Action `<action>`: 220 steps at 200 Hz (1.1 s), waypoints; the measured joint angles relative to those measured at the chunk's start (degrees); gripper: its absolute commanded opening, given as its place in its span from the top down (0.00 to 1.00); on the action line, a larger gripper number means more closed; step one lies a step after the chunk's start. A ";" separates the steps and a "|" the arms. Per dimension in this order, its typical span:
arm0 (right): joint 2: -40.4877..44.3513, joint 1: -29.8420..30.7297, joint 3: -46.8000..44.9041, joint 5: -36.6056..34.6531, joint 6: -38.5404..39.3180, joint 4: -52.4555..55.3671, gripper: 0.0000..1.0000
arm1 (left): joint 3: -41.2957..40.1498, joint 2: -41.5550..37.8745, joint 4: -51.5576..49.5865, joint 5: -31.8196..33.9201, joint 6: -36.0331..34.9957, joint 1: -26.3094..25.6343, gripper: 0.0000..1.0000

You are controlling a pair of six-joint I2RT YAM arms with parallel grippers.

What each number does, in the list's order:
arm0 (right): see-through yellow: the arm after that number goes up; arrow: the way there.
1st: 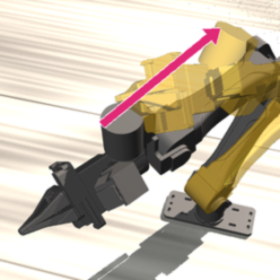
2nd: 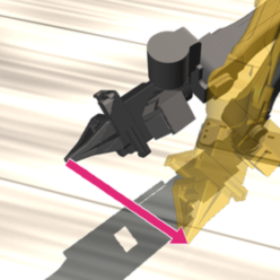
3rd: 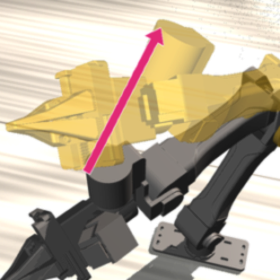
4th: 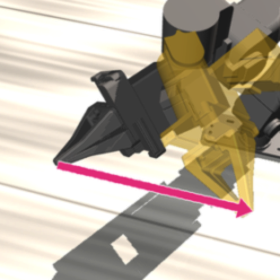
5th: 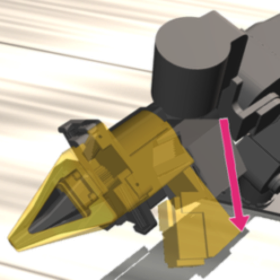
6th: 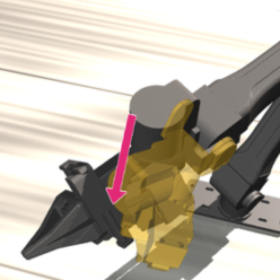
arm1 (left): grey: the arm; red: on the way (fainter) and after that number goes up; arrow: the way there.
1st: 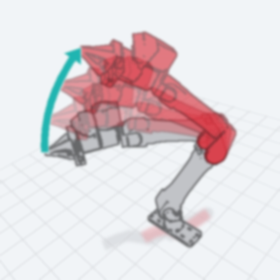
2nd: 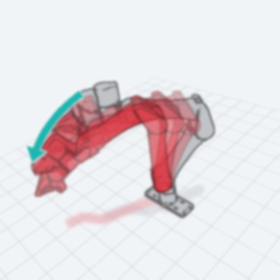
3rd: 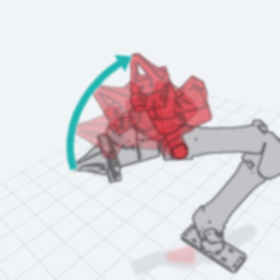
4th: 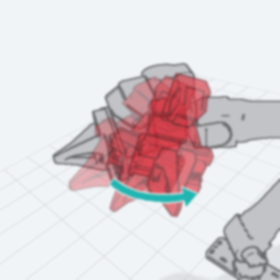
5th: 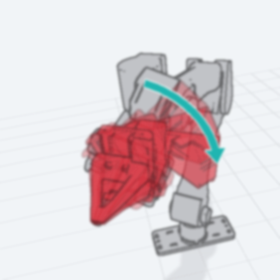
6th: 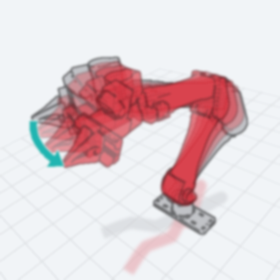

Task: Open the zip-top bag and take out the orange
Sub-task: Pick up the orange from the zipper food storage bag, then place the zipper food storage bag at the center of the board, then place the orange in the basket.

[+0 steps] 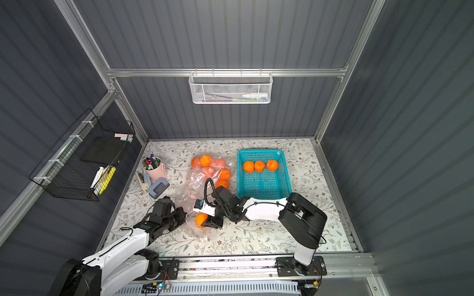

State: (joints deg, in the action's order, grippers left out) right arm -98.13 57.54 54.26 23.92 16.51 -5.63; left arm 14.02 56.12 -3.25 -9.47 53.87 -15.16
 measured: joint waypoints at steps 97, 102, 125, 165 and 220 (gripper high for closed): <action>6.91 -2.16 2.60 -1.03 -11.04 0.68 0.60 | 0.00 -0.04 -0.22 0.07 0.00 0.00 1.00; 7.15 -2.27 2.40 -1.05 -11.32 0.66 0.60 | 0.00 -0.04 -0.22 0.07 0.00 0.00 1.00; 10.62 -4.70 1.14 -1.73 -13.11 1.68 0.61 | 0.00 -0.04 -0.22 0.07 0.00 0.00 1.00; 18.45 -20.20 0.96 -6.86 -16.68 4.85 0.59 | 0.00 -0.04 -0.22 0.07 0.00 0.00 1.00; 11.32 -35.93 -1.57 -11.08 -26.08 7.54 0.59 | 0.00 0.13 -0.20 0.04 0.00 0.00 1.00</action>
State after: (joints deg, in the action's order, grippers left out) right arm -86.80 21.61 52.69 12.84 -9.56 1.91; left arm 14.02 56.25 -3.44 -9.43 53.87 -15.16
